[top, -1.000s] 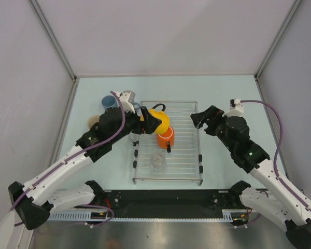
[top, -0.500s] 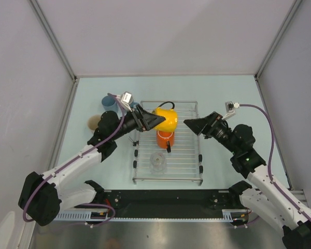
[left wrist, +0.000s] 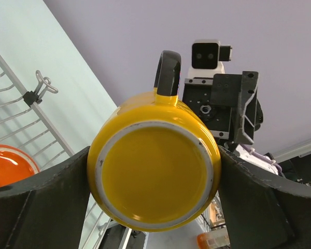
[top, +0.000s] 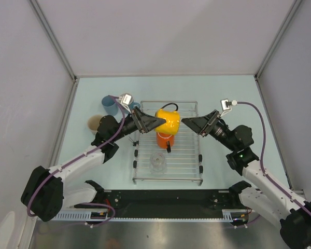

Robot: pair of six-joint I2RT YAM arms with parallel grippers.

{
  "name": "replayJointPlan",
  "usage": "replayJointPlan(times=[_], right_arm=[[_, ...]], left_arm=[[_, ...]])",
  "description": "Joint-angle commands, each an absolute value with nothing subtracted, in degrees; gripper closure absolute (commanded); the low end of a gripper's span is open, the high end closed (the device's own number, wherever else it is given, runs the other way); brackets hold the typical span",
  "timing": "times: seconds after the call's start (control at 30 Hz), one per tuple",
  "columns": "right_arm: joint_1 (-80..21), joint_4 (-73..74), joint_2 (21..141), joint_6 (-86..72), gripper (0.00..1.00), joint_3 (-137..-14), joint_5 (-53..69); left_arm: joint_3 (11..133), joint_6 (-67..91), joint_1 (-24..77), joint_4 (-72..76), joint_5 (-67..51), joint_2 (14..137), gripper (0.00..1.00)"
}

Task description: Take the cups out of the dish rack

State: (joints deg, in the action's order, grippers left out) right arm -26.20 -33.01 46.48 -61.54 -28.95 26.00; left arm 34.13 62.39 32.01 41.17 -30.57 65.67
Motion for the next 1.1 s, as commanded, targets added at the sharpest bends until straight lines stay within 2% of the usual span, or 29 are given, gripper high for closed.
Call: replayJointPlan(times=[0.0,0.27,0.4,0.5,0.63,0.83,0.97,1.0,1.03,1.07], right_arm=[[-28.29,-40.6,49.13,-63.55,0.09,-29.53,26.9],[-31.37,-45.52,57.91,-63.19,0.14,-33.57,26.63],[-32.17,-47.02,59.76,-63.19,0.19,-34.98,26.46],[-32.43,-47.81,60.82,-63.28,0.27,-35.33,26.19],[-32.7,-49.82,62.49,-64.25,0.42,-35.77,26.72],[-33.75,-52.29,64.77,-65.74,0.59,-35.95,28.04],[-34.28,-52.38,64.69,-65.57,0.78,-35.86,28.65],[-34.36,-52.03,64.6,-65.57,0.94,-35.77,28.74],[-34.37,-51.6,64.34,-65.13,1.0,-35.86,28.83],[-34.37,-51.24,63.9,-65.04,1.0,-35.77,28.83]], left_arm=[[34.72,65.13,31.99,51.15,-32.34,65.04,1.0],[33.75,65.21,33.05,51.59,-32.96,65.21,0.99],[33.22,65.39,33.4,51.94,-33.05,64.95,1.0],[33.14,65.48,33.84,52.21,-33.31,65.04,0.99],[33.05,65.39,34.45,52.47,-33.4,65.65,1.0],[32.61,66.01,35.07,53.7,-33.4,66.53,1.0],[32.7,66.09,35.16,53.53,-33.31,66.45,1.0],[32.78,65.83,35.07,52.83,-33.22,66.53,1.0],[33.04,65.66,35.07,52.21,-33.05,66.19,1.0],[33.22,65.31,34.98,51.51,-32.79,66.01,1.0]])
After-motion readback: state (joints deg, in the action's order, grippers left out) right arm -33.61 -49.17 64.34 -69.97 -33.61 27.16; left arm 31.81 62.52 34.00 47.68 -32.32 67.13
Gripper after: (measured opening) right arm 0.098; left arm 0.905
